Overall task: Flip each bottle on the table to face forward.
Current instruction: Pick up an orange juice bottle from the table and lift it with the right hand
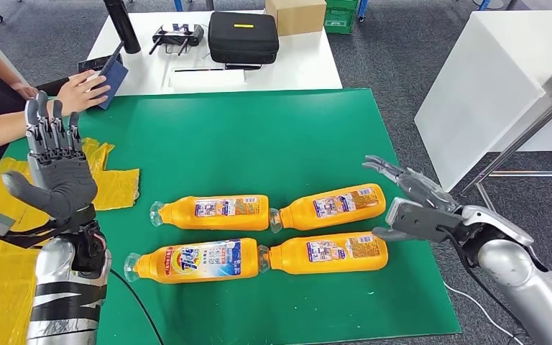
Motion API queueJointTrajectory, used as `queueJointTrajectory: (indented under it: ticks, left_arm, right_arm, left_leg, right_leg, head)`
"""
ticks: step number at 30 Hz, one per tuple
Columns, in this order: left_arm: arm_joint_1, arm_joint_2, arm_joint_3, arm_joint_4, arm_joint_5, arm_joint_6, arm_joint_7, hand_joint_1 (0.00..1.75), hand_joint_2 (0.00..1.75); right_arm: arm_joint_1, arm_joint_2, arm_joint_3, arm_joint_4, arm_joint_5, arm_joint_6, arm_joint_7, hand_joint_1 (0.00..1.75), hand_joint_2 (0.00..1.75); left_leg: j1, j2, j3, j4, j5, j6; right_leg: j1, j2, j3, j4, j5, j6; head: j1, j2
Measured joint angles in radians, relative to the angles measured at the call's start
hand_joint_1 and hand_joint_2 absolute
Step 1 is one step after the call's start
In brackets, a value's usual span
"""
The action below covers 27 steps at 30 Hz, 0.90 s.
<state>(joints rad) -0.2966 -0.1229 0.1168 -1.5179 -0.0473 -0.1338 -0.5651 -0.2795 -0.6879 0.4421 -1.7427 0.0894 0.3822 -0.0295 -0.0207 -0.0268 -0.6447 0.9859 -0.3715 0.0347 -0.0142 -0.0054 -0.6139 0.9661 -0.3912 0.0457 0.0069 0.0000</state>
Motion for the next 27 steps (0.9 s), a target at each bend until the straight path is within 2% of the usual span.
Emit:
queueJointTrajectory:
  ticks: [5, 9, 14, 21, 24, 27]
  left_arm:
    - [0.0, 0.0, 0.001, 0.013, -0.001, 0.003, 0.004, 0.0, 0.0]
    - [-0.002, -0.004, 0.001, 0.028, -0.001, 0.001, 0.012, 0.0, 0.0]
    - [-0.004, -0.006, 0.001, 0.045, -0.001, 0.002, 0.014, 0.0, 0.0]
    - [-0.004, -0.008, 0.001, 0.061, -0.001, 0.004, 0.015, 0.0, 0.0]
    - [-0.004, -0.008, 0.001, 0.065, -0.001, 0.005, 0.019, 0.0, 0.0]
    - [-0.004, -0.01, 0.001, 0.068, -0.001, 0.004, 0.024, 0.0, 0.0]
  right_arm:
    - [0.072, -0.033, 0.037, -0.046, 0.125, -0.005, 0.02, 0.0, 1.75]
    - [0.086, -0.025, 0.123, -0.027, 0.269, -0.014, 0.044, 0.0, 1.75]
    - [0.088, -0.019, 0.209, 0.002, 0.297, -0.028, 0.043, 0.0, 1.75]
    - [0.089, -0.049, 0.254, 0.005, 0.317, -0.034, 0.06, 0.0, 1.75]
    - [0.088, -0.051, 0.269, 0.015, 0.368, -0.048, 0.076, 0.0, 1.75]
    - [0.084, -0.03, 0.287, 0.052, 0.438, -0.077, 0.085, 0.0, 1.75]
  left_leg:
    - [0.0, 0.0, 0.0, 0.0, -0.001, 0.0]
    - [0.0, 0.001, 0.0, 0.0, -0.001, 0.0]
    - [0.0, 0.001, 0.0, 0.0, -0.001, 0.0]
    - [0.0, 0.001, 0.0, 0.0, -0.001, 0.0]
    - [0.0, 0.001, 0.0, 0.0, -0.001, 0.0]
    - [0.0, 0.001, 0.0, 0.0, -0.001, 0.0]
  right_leg:
    - [0.0, 0.0, 0.0, 0.0, 0.0, 0.0]
    - [0.0, 0.001, 0.0, 0.0, 0.0, 0.0]
    - [0.0, 0.001, 0.0, 0.0, 0.0, 0.0]
    - [0.0, 0.001, 0.0, 0.0, 0.0, 0.0]
    - [0.0, 0.001, 0.0, 0.0, 0.0, 0.0]
    - [0.0, 0.001, 0.0, 0.0, 0.0, 0.0]
  head:
    - [0.0, 0.0]
    - [0.0, 0.0]
    - [0.0, 0.0]
    - [0.0, 0.0]
    - [0.0, 0.0]
    - [0.0, 0.0]
